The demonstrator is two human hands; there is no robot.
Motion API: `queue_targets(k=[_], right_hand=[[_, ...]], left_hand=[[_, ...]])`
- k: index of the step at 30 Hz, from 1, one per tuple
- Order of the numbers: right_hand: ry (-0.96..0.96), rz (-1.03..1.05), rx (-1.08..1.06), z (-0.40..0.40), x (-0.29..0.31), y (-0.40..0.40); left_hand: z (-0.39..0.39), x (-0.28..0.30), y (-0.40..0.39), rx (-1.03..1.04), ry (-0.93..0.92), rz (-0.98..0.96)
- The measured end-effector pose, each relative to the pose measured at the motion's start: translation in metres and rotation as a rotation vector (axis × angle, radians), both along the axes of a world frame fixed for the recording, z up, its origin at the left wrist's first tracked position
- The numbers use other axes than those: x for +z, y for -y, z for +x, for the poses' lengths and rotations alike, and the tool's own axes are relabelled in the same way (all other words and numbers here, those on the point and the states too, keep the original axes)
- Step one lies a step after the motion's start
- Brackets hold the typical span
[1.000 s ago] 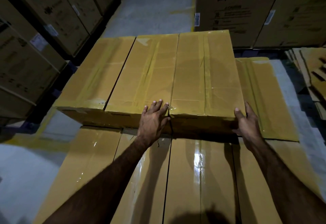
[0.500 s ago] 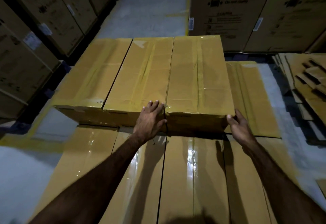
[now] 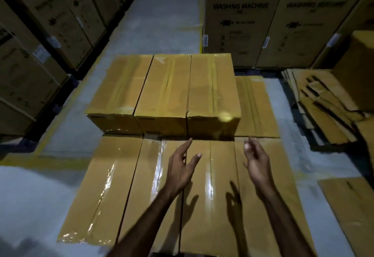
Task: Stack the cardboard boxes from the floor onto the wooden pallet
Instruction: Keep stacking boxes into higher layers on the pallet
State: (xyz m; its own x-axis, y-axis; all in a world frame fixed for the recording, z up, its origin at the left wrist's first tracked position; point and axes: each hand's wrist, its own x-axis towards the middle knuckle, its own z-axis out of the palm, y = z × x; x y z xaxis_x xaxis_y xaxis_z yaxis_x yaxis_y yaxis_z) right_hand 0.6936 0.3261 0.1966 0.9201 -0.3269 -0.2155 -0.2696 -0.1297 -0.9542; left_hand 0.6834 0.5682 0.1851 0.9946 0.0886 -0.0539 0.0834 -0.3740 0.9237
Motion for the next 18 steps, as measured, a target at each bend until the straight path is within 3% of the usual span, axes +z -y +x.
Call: queue_targets(k=[4, 11, 18], right_hand=[[0.041, 0.148, -0.004, -0.053, 0.026, -0.018], [0.083, 0.160, 0.230, -0.117, 0.068, -0.051], [0.124, 0.173, 0.455, -0.180, 0.106, -0.080]], left_hand=[[-0.068, 0.035, 0.004, 0.141, 0.037, -0.081], [-0.181, 0.097, 0.007, 0.360, 0.086, -0.124], [-0.278, 0.112, 0.000, 0.531, 0.119, -0.129]])
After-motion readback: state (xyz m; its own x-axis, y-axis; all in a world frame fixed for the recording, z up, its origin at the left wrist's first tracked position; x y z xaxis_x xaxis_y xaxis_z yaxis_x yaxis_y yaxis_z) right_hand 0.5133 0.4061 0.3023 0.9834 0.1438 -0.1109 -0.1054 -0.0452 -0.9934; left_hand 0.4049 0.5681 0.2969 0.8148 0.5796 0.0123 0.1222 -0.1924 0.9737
